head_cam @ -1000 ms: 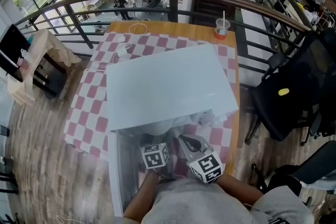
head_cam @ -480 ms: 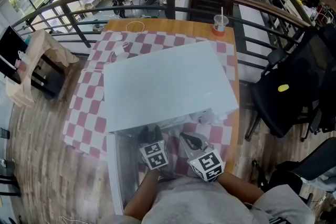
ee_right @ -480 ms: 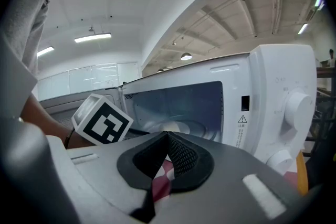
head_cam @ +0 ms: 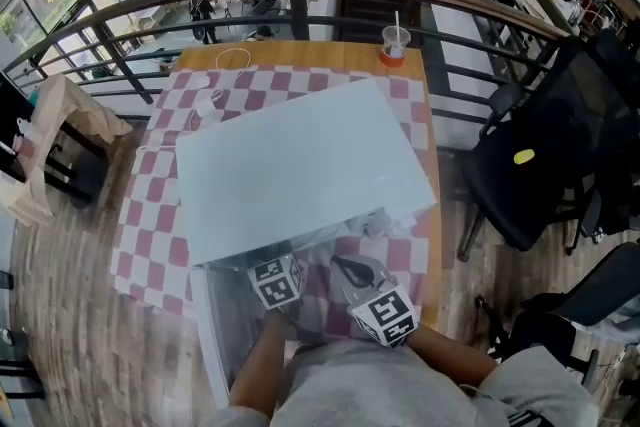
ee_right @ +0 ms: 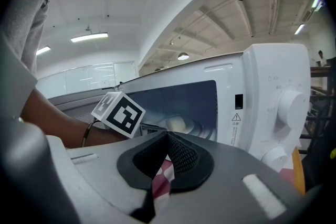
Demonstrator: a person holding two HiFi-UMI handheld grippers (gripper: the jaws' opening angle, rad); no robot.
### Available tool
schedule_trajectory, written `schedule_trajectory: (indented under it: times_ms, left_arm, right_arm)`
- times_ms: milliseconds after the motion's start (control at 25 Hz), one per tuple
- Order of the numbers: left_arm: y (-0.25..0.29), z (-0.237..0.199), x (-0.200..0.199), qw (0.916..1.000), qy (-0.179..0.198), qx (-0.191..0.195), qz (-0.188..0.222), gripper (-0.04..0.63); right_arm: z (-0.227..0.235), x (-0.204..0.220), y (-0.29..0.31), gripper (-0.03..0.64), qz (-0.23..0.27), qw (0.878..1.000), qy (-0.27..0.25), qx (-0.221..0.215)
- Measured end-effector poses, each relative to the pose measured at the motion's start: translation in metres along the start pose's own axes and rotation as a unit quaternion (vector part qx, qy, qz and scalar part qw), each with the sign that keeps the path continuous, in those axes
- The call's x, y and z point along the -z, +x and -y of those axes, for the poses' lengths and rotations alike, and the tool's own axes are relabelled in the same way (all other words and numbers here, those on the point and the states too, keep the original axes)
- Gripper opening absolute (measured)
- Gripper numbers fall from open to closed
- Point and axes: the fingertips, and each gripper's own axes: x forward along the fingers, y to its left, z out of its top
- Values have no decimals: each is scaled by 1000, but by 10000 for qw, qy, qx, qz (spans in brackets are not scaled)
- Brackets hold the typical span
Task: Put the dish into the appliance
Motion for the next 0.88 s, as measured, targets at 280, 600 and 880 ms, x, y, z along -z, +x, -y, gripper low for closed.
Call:
schedule_trajectory:
  times_ms: [280, 600, 880]
  left_arm:
    - [-19, 8, -3, 9993, -189, 87, 311, 110]
    - [-100, 20, 8, 9944, -496, 29, 929, 11]
    - [-190, 46, 38, 9948, -304, 124, 967, 11]
  right_arm:
    - [0, 2, -20, -2, 91, 9998, -64, 133]
    - [-13, 7, -54, -2, 300, 9991, -268, 149]
    - [-31, 10, -113, -2, 442, 9983, -294, 254]
